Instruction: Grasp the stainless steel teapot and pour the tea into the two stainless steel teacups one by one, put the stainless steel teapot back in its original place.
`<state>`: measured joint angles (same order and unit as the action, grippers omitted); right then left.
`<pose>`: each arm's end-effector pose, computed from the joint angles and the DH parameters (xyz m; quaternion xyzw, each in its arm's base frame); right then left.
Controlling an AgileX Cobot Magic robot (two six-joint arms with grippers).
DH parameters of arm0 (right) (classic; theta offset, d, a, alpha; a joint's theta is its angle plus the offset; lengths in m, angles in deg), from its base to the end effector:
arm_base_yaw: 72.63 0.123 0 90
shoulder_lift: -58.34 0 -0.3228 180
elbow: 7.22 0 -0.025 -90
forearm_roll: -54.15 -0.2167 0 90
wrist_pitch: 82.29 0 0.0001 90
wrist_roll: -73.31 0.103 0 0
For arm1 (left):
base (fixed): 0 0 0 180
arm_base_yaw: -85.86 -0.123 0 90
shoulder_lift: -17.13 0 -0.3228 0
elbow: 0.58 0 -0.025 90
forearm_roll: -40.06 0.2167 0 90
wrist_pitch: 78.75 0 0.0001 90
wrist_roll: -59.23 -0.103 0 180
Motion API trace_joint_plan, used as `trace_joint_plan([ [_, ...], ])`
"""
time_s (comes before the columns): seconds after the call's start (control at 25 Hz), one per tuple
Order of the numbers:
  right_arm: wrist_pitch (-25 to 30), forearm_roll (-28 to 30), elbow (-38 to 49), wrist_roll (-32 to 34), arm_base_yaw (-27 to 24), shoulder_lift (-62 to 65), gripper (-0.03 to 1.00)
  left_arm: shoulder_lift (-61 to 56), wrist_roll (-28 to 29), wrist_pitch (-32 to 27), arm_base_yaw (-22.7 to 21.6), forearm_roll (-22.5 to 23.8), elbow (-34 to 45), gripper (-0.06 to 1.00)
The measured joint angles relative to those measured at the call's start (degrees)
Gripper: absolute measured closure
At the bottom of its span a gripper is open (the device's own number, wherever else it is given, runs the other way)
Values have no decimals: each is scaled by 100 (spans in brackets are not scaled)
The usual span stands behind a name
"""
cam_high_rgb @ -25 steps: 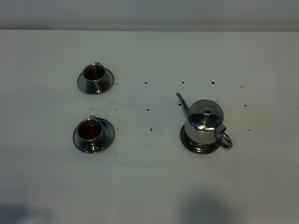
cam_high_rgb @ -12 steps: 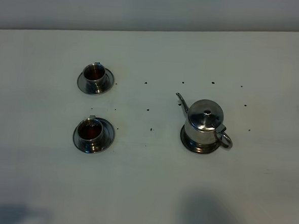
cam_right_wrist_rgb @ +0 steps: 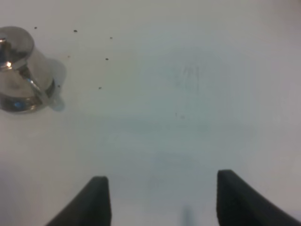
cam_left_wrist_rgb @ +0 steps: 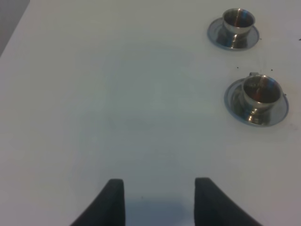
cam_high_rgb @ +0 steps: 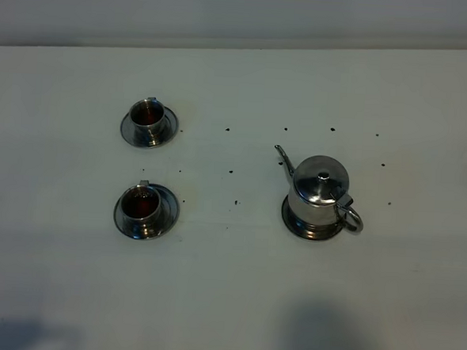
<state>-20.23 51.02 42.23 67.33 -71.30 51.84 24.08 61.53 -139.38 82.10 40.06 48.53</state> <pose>-0.0645 0.0035 0.2532 -0.0561 0.8551 0.0064 0.5155 -0.0625 -0.0041 0.2574 -0.0450 0.8500 0.0067 0.5248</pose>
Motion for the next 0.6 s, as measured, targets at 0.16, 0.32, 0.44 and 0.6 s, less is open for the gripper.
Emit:
trace_joint_plan([
  [0.16,-22,-5,40,0,-42,0,48,0,0,0,0,0,0,56],
  [0.32,-38,-5,47,0,-49,0,48,0,0,0,0,0,0,56],
  [0.44,-38,-5,47,11,-49,0,48,0,0,0,0,0,0,56],
  [0.6,-40,-5,47,11,-49,0,48,0,0,0,0,0,0,56],
])
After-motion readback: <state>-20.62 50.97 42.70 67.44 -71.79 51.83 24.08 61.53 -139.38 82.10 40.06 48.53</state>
